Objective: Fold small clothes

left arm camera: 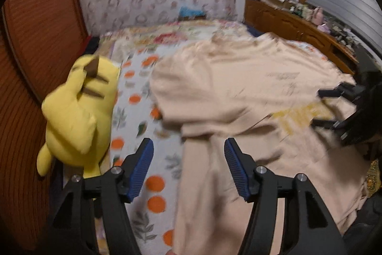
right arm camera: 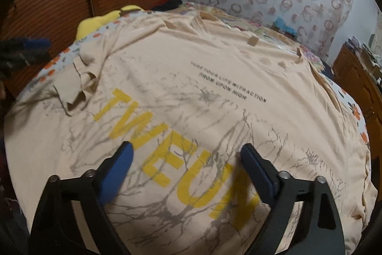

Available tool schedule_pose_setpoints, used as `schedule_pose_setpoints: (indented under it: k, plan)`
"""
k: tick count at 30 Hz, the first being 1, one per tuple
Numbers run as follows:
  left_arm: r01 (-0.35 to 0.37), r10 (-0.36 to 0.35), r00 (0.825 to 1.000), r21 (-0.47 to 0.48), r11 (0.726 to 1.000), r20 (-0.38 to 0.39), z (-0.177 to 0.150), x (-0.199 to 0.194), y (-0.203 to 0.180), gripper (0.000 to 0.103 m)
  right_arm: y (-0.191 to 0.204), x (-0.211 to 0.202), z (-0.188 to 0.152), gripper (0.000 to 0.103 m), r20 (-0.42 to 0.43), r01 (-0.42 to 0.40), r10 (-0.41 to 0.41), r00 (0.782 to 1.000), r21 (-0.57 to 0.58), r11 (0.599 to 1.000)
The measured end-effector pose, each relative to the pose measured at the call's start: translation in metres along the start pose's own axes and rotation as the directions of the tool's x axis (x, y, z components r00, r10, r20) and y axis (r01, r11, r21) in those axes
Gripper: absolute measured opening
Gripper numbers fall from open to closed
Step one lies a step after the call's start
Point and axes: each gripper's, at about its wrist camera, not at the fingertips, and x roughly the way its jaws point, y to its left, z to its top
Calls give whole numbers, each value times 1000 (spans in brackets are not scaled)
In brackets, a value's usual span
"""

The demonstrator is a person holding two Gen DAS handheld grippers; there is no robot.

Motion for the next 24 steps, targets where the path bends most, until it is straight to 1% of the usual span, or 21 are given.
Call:
schedule_pose_setpoints:
  k: [1,2,4,6,9,11,12,13,14,16,19,24]
  plan:
    - [-11,10,1000,-11,1000,-17,-4,7,5,61,3,-3,0,81,7,-19,19,1000,3,1000]
    - [-17,16,999,-21,1000,-29,-7,12,8,61,5,-5,5,78,18,-47,47,999,0,999]
    - [-23,21,999,-51,998,-49,-13,21,16,61,14,-11,16,67,54,-59,61,997,-31,998]
    - [-26,21,998,-72,997,-58,-18,27,22,61,28,-16,30,63,101,-66,75,992,-93,994]
    - [-32,28,999,-81,996,-41,-22,29,24,61,49,-17,52,61,172,-90,118,978,-166,982]
    - [-33,31,999,-81,996,-33,-22,29,24,62,62,-12,64,60,198,-91,133,971,-205,974]
    - [-36,34,999,-81,996,-22,-23,29,23,62,67,-9,70,57,203,-94,139,969,-216,972]
    - [-36,35,999,-81,996,-21,-23,29,23,62,75,-2,77,53,198,-114,162,967,-233,966]
    - [-35,33,999,-82,996,-21,-23,29,24,62,80,4,82,52,187,-136,184,965,-245,960]
    - [-37,36,999,-80,996,-21,-24,29,23,62,89,15,92,42,149,-188,232,961,-261,947]
    - [-35,33,999,-82,996,-20,-25,28,25,63,103,33,102,41,68,-282,309,949,-263,923]
    - [-36,34,999,-82,996,-20,-25,28,24,63,131,59,111,41,-26,-318,325,945,-300,899]
